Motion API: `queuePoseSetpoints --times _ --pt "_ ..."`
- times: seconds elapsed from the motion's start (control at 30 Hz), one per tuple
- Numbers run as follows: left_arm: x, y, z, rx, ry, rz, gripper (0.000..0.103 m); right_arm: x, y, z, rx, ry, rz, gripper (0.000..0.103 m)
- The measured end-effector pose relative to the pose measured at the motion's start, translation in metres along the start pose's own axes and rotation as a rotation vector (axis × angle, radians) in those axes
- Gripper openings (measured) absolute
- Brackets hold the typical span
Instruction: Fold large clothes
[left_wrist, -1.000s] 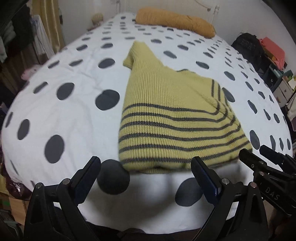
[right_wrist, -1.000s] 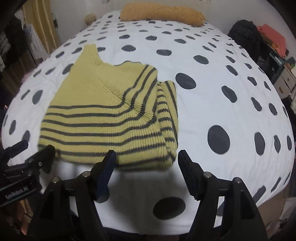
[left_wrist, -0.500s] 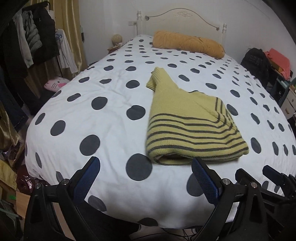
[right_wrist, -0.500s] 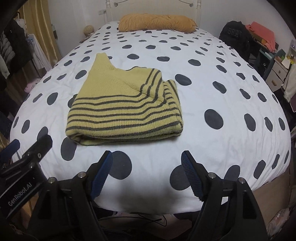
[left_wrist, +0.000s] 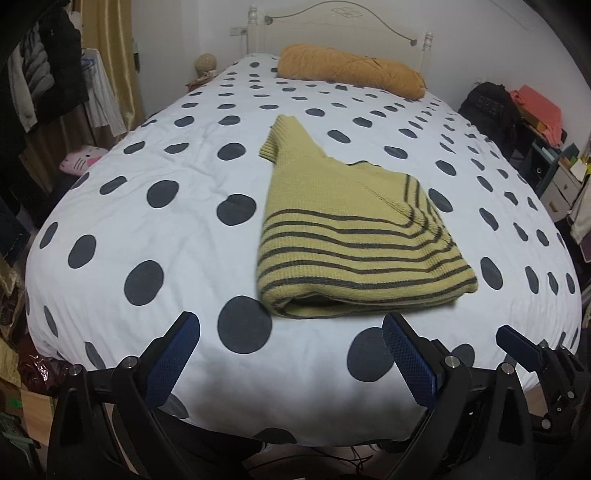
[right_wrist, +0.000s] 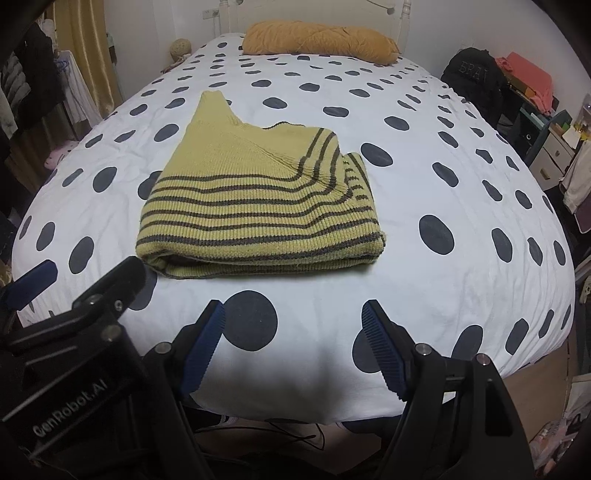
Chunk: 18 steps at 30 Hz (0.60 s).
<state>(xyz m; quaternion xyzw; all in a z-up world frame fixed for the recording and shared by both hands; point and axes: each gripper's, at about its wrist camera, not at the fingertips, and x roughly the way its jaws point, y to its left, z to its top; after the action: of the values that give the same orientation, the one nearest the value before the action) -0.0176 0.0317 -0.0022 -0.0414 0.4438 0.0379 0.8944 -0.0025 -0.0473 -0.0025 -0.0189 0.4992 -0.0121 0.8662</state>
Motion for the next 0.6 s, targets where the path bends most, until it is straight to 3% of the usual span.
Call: queuePoseSetpoints --times 0.33,0.6 --pt "0.021 -0.003 0.006 -0.024 0.092 -0.020 0.100 0.010 -0.001 0.006 0.001 0.037 -0.010 0.077" --pt "0.030 -0.010 0.019 -0.019 0.106 -0.002 0.100 0.020 -0.005 0.017 0.008 0.062 -0.010 0.077"
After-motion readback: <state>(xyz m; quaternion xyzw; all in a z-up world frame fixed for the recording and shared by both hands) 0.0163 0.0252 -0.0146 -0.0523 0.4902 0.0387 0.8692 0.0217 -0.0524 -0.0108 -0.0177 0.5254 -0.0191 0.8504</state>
